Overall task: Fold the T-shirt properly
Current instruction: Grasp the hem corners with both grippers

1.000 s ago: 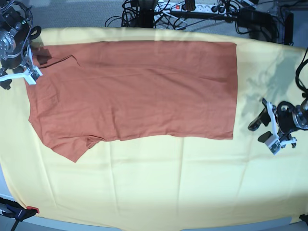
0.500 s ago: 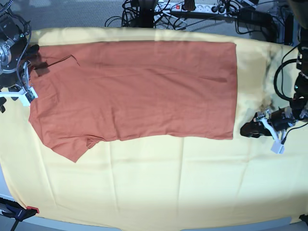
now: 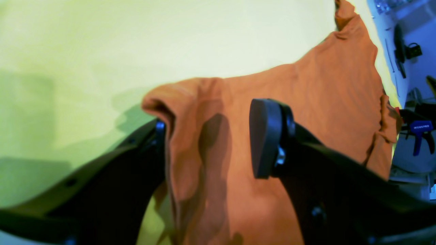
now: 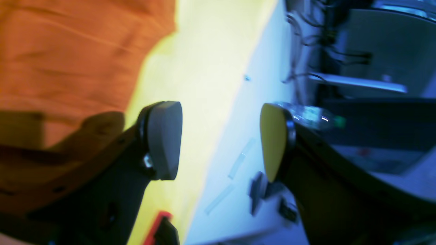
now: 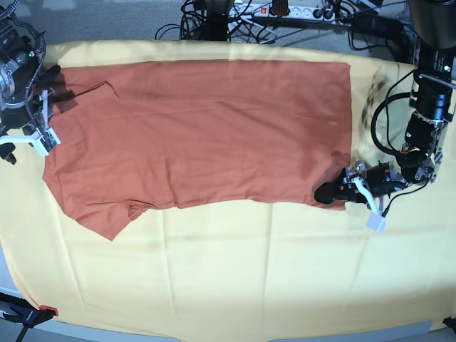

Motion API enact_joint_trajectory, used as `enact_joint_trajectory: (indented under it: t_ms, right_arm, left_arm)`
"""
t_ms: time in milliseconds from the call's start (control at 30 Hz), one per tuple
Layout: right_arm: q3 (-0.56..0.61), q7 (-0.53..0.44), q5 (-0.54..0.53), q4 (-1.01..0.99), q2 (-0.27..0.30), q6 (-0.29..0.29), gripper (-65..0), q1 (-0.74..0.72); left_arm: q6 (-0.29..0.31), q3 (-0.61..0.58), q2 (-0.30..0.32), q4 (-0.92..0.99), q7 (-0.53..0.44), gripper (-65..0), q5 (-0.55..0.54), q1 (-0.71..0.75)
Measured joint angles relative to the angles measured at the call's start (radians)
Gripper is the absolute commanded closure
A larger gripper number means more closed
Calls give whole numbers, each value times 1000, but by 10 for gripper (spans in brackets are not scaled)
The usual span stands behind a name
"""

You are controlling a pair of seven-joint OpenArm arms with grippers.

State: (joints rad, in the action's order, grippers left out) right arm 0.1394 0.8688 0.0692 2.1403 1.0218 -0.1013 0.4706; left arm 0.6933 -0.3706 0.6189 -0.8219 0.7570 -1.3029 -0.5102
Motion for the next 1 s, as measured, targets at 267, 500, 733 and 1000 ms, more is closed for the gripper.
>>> enact_joint_trajectory:
  t_ms: [267,500,733,1000]
  right_arm:
    - [0,-103,-180,-173,-143,71,-381,-248]
    - [1,-141,-356,-492,-339,193,-381,-574]
    - [-3,-167,-418,-928,-448,299,-381,-830]
    - [-8,-185,-566,-1247,-460,398,-381,-989]
  left_arm:
    - [0,-1,-7,2,-53,0,107,2]
    - [4,-1,-7,1,-121,0,185,0]
    - [3,-1,-7,1,-129,0,194,0]
    - [4,-1,-7,1,-129,0,191,0]
